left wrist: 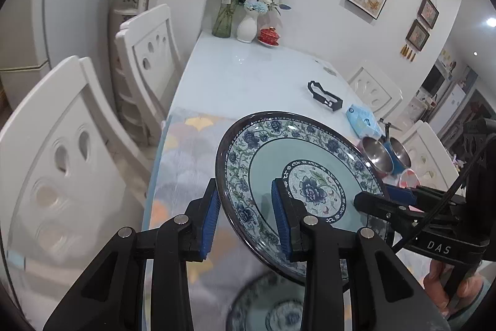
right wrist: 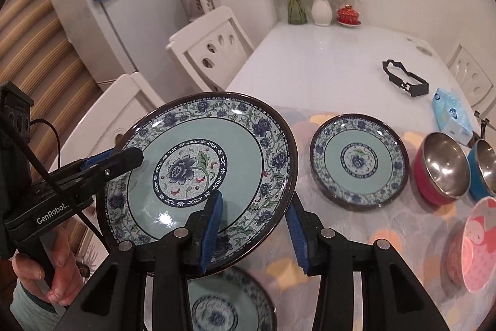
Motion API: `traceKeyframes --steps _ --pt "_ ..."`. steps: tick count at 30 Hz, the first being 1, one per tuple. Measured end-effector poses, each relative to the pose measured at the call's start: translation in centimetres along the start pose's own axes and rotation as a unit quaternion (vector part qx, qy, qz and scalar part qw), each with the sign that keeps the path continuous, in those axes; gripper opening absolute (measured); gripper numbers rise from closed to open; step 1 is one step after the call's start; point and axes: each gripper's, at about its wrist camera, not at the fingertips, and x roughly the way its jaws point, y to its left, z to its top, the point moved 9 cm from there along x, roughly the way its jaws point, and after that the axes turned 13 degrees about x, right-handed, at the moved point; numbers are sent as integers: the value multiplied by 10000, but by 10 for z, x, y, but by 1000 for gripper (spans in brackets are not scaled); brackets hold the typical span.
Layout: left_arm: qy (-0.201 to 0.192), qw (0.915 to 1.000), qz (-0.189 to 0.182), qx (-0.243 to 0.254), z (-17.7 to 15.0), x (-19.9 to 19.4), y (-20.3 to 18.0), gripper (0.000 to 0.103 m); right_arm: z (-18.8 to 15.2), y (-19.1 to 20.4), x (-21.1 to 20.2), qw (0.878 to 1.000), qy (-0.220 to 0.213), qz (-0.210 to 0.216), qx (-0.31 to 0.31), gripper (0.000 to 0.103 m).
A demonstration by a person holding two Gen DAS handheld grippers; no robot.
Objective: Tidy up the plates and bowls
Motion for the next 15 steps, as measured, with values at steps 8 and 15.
traceKeyframes --steps 8,15 --pt "197 9994 174 -203 -47 -32 -21 29 -46 2 -27 9996 195 144 -135 41" --pt "391 9982 236 -377 -87 -46 -38 29 -87 -1 -42 9987 414 187 -232 41"
